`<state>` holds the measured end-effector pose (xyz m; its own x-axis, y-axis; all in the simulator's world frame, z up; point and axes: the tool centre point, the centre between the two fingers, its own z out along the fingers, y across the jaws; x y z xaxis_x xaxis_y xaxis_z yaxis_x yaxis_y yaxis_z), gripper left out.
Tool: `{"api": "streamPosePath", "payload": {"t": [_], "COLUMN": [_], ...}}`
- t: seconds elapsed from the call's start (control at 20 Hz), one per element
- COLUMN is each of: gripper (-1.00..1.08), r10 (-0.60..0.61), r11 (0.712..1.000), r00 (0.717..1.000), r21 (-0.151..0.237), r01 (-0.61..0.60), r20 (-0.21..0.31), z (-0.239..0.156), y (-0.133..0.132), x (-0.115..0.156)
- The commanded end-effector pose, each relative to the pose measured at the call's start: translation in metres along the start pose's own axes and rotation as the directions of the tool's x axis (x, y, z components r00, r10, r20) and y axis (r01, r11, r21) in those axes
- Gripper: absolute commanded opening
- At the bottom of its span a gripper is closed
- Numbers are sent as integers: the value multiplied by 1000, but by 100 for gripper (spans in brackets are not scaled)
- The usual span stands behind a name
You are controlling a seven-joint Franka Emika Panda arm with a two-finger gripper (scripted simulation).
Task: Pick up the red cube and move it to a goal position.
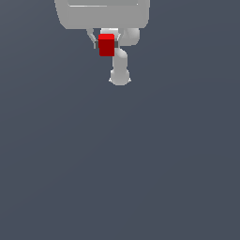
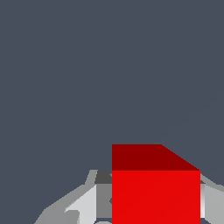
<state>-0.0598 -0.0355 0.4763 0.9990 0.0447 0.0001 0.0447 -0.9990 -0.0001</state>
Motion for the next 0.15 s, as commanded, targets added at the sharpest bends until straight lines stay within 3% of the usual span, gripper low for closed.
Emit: {"api": "streamPosePath", "payload": {"t": [0.0,0.1], "gripper": [-100,-100], "r10": [0,0], "r11": [1000,1000], "r00": [1000,1000], "r21": [0,0], "r01": [0,0], "r20": [0,0], "z": [-3,-3], "y": [0,0], "x": [1,1]}}
